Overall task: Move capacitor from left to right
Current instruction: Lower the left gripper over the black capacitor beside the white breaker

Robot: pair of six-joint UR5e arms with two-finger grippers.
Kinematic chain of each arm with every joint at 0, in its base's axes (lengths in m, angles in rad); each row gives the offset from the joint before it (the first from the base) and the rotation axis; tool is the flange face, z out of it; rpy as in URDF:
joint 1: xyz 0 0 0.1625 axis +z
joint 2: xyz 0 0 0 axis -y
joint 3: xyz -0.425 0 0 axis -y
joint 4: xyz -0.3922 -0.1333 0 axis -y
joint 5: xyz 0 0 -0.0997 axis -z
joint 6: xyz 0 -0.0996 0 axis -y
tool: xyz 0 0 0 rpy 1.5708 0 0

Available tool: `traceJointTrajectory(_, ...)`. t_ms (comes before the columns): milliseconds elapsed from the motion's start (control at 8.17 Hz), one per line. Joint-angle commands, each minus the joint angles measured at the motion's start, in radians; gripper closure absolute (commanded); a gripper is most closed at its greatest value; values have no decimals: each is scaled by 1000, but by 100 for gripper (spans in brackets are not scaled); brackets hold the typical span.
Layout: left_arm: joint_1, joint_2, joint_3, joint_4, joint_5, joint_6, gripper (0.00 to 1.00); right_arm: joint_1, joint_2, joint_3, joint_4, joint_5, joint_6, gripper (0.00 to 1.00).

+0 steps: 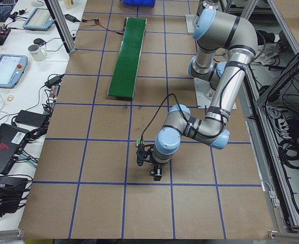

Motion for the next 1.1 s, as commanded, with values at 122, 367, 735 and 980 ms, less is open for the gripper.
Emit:
traceJointTrajectory(122,15,-139,69,4,-67,16,0,0,-1,0,0,1,0,0)
traceJointTrajectory(367,16,-165,69,4,-98,14,0,0,-1,0,0,-4,-2,0)
traceJointTrajectory(735,16,-193,69,5,-97,34,0,0,-1,0,2,-9,-2,0)
traceJointTrajectory(980,16,-208,69,5,-98,40,0,0,-1,0,3,-10,-2,0)
